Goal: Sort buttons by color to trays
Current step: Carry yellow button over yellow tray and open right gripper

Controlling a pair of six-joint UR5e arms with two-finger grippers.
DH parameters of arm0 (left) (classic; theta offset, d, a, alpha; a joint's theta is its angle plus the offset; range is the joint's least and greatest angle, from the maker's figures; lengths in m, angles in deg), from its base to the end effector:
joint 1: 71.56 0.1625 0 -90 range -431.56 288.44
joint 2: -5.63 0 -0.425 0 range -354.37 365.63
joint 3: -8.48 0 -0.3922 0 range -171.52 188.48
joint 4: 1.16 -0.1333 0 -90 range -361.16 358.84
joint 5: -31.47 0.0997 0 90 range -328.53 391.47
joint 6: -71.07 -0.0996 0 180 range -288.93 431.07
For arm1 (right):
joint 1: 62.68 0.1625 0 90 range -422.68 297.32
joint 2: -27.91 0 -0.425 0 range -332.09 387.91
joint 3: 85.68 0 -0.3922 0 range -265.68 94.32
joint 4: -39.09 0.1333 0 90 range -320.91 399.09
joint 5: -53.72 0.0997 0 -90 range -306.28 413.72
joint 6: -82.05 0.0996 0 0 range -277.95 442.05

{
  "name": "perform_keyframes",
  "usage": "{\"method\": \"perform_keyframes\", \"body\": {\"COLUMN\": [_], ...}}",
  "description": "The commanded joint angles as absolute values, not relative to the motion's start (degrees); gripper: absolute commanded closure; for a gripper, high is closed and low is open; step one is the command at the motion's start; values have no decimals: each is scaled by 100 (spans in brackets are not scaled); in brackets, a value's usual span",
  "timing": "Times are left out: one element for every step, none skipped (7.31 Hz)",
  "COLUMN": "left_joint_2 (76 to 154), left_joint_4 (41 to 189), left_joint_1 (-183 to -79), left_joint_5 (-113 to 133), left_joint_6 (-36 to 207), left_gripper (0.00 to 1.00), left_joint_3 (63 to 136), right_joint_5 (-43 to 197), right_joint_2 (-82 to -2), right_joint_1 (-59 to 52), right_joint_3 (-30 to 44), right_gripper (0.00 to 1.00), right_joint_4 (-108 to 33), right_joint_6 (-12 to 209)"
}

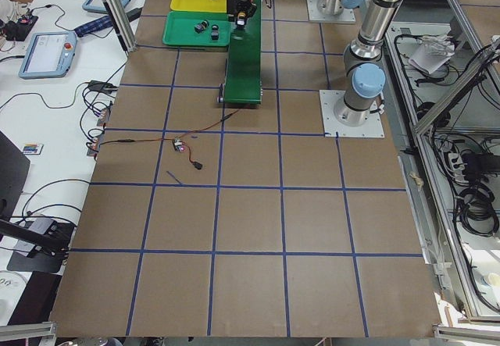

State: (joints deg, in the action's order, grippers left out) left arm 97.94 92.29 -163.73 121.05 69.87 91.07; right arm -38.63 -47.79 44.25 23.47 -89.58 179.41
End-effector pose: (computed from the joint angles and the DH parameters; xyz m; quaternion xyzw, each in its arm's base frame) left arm -0.1533 -0.5049 0.5253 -0.0295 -0.9995 0.0144 0.0038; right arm 0.2810 -0.4795 0.2681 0.6456 0.7621 -0.0419 0.0271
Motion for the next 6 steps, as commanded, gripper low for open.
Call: {"method": "perform_keyframes", "body": {"left_joint_2": [9739, 9782, 9782, 9800, 9817, 9783], "left_joint_4": [9253, 9227, 9218, 9209, 9191, 9200], "left_joint_1": [-16367, -16375, -16375, -16375, -16375, -16375], "left_joint_5": [12103, 12111, 12094, 12129, 12173, 12164], "left_joint_6": [7011, 7019, 7011, 7011, 6976, 6967], "left_gripper": [0, 0, 0, 0, 0, 0], "left_joint_3": [9119, 9119, 9119, 9119, 9119, 9136], "right_joint_5": [-3883, -3883, -3866, -3770, -3777, -3760], "right_joint_2": [-4838, -4838, -4829, -4777, -4698, -4645], "right_joint_1": [4298, 4140, 3651, 3168, 2937, 2682], "right_joint_3": [1701, 1375, 1259, 1275, 1206, 1083], "right_gripper": [100, 100, 100, 100, 100, 100], "right_joint_4": [-8138, -7854, -7738, -7824, -8034, -8062], "right_joint_6": [17760, 17193, 16413, 15631, 14848, 13979]}}
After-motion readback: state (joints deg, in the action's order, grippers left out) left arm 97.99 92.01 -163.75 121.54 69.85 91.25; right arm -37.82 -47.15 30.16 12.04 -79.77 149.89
